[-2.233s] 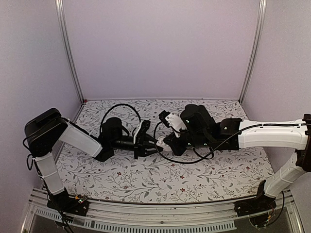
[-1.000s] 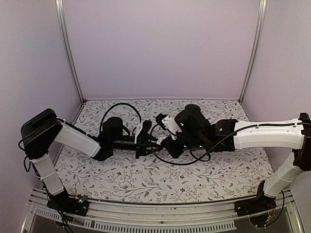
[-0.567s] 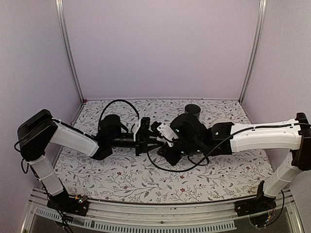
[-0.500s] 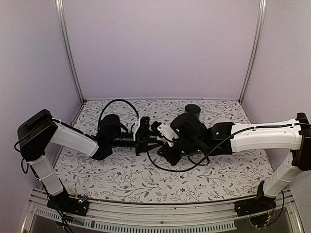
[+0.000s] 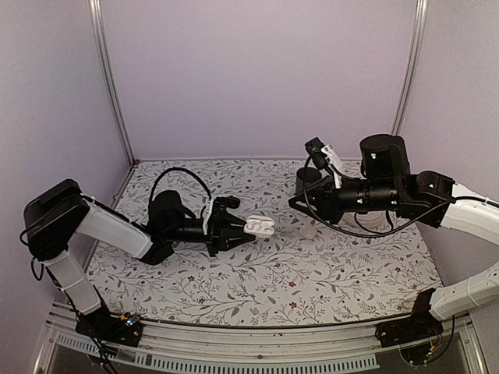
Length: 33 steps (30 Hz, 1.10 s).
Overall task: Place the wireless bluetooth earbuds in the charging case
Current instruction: Insert the left earbud into the left side groove of the charging case, then adjust the left earbud in the left side groove of the charging case.
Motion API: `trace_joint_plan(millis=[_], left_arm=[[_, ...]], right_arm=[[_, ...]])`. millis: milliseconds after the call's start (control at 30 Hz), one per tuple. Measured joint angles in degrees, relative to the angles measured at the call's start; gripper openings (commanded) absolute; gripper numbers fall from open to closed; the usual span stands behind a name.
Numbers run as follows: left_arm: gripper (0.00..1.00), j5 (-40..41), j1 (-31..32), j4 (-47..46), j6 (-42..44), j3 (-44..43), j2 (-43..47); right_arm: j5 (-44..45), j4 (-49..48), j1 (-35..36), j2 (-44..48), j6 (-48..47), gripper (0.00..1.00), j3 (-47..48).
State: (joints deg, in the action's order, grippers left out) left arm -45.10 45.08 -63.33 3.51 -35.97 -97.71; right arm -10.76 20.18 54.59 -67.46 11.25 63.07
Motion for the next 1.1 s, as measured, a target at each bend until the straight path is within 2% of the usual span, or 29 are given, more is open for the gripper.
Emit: trace_joint_plan(millis=[333,633,1100], left_arm=[[0.0,-1.2,1.2,-0.5,9.3,2.5,5.5],[0.0,1.7,4.3,4.1,19.3,2.6,7.9],[0.0,4.2,4.9,8.0,23.3,2.6,8.3]], right_arm=[[-9.7,1.4,-1.4,-1.7,1.1,0.41,-2.7],[-11.3,1.4,-1.4,-2.2,0.0,0.43,-2.7],[-10.6,1.9,1.2,-3.1,-0.6,0.35,-2.0]])
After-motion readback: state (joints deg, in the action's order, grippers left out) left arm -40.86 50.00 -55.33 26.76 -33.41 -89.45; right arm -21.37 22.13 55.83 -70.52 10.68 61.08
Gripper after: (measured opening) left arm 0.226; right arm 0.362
